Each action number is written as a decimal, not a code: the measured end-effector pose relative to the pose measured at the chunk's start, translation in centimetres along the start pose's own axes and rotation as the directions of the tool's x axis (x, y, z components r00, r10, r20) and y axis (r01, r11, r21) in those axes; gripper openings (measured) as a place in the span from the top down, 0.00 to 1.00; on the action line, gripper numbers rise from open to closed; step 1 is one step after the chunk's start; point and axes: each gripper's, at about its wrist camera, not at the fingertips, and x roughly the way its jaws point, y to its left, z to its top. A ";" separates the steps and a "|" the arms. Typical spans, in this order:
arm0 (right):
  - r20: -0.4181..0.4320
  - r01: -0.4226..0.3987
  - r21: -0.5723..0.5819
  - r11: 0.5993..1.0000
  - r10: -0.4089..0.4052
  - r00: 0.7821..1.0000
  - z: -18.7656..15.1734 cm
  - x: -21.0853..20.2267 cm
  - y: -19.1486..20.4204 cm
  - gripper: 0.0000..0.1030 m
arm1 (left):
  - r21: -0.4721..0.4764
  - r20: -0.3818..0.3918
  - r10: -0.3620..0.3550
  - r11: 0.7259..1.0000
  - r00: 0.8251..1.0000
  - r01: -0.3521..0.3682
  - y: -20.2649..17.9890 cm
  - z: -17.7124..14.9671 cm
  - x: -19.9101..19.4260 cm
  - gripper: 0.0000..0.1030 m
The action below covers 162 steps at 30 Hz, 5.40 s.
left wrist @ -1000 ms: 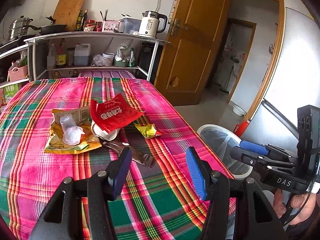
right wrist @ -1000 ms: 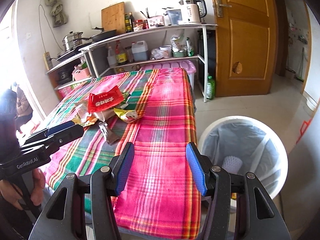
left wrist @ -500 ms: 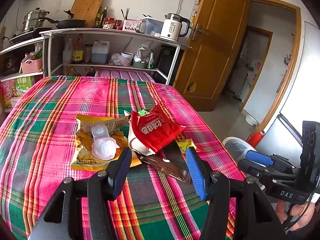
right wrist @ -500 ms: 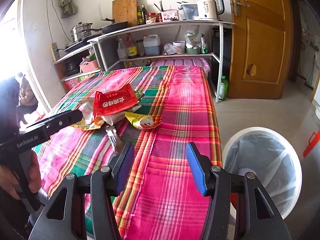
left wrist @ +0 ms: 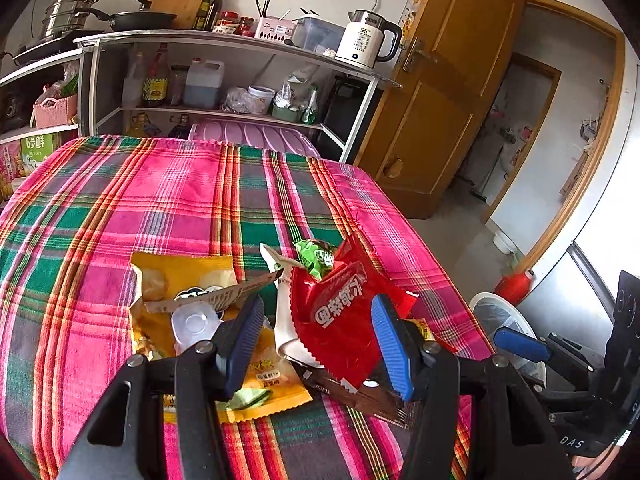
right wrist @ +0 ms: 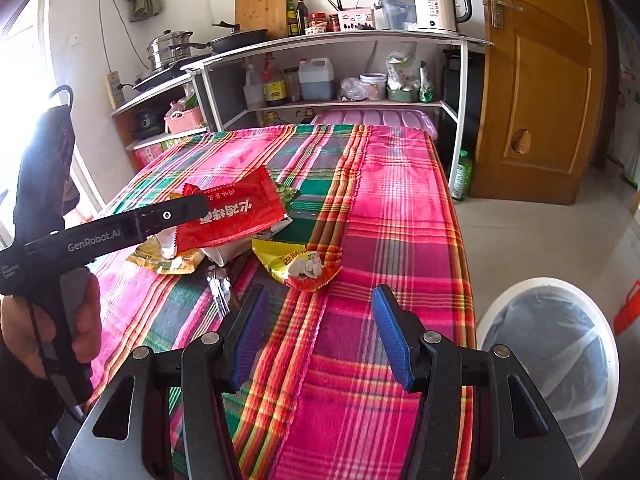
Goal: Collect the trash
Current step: 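Grasp the red chip bag with the left tool while the right tool grasps the yellow chip packet, then carry the red bag and yellow packet over the white bin, then open both tools to drop the bags into the bin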
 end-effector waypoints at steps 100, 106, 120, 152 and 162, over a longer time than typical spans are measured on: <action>0.043 0.111 0.053 0.992 -0.113 0.993 -3.6 -7.0 -4.2 0.73 | 0.159 0.011 -0.213 0.965 0.977 0.208 -10.1 -1.6 -5.1 0.92; 0.045 0.154 0.112 0.982 -0.160 0.986 -4.9 -8.6 -7.3 0.73 | 0.197 -0.022 -0.256 0.947 0.966 0.256 -13.4 -1.6 -3.6 0.92; 0.012 0.230 0.244 0.942 -0.240 0.971 -8.4 -10.6 -14.0 0.73 | 0.250 -0.119 -0.324 0.905 0.939 0.344 -20.4 -2.9 0.6 0.92; -0.086 0.297 0.325 0.898 -0.284 0.955 -10.8 -8.6 -18.5 0.66 | 0.261 -0.264 -0.323 0.883 0.909 0.390 -24.3 -6.1 6.6 0.91; -0.025 0.280 0.313 0.908 -0.286 0.958 -9.6 -10.9 -16.3 0.66 | 0.259 -0.192 -0.328 0.892 0.925 0.370 -22.6 -5.1 3.2 0.81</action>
